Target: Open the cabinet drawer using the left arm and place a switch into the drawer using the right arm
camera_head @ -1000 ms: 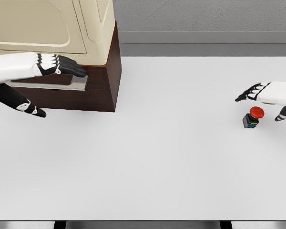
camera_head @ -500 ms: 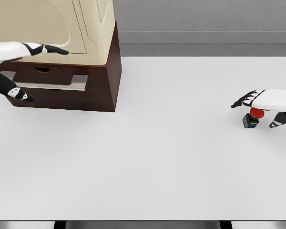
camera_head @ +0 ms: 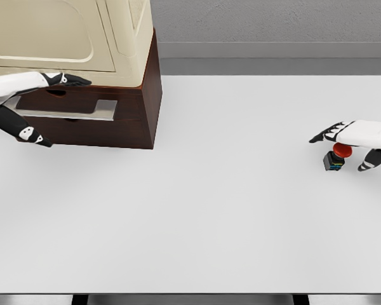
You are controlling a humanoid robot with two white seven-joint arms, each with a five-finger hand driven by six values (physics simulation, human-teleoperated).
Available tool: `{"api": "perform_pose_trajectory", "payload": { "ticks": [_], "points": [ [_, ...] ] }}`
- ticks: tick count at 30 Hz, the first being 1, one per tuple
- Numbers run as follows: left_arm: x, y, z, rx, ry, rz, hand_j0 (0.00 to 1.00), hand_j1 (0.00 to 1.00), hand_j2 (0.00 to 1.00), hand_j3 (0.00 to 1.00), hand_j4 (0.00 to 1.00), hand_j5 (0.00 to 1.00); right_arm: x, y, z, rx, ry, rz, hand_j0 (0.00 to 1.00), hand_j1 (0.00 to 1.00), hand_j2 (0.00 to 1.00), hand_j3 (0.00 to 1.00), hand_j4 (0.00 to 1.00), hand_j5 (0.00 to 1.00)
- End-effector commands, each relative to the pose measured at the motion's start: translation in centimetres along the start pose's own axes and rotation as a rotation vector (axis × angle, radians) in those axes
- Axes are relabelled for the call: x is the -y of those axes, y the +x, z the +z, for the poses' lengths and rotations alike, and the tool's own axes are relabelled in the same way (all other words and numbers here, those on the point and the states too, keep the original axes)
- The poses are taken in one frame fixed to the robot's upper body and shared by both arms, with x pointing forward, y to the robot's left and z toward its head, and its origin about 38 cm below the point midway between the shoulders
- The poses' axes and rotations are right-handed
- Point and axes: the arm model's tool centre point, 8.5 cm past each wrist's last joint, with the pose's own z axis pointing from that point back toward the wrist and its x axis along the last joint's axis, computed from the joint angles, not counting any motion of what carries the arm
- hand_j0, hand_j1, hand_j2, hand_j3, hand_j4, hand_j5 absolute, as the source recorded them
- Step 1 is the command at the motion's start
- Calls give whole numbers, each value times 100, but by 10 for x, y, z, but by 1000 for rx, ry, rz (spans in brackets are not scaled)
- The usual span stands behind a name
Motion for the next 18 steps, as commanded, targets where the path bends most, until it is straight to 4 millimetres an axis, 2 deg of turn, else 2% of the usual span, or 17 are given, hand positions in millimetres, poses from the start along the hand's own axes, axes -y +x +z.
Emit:
{"api": "perform_pose_trajectory", "payload": {
  "ticks": [1, 3, 7, 14, 16, 18],
  "points": [
    [1, -2, -2, -14, 0, 18, 100, 100, 100, 100, 100, 100, 0, -1, 0, -1, -4, -9, 94, 94, 94, 94, 94, 94],
    [3, -3, -3, -13, -4, 23, 100, 100, 100, 100, 100, 100, 0, 1, -3, 4, -4, -8, 89, 89, 89, 89, 89, 89],
    [10, 0, -18, 28, -7, 41, 100, 100, 100, 100, 100, 100, 1, 3, -4, 11, -5, -2, 86, 86, 86, 86, 86, 86],
    [16, -3, -18, 30, -17, 59, 100, 100, 100, 100, 100, 100, 1, 3, -3, 11, -7, -3, 76, 76, 76, 76, 76, 76],
    [15, -3, -18, 27, -15, 55, 100, 100, 100, 100, 100, 100, 1, 3, -3, 11, -7, -3, 71, 71, 71, 71, 71, 71],
    [14, -4, -16, 20, -14, 52, 100, 100, 100, 100, 100, 100, 1, 3, -3, 11, -6, -4, 70, 70, 70, 70, 70, 70]
  ]
}}
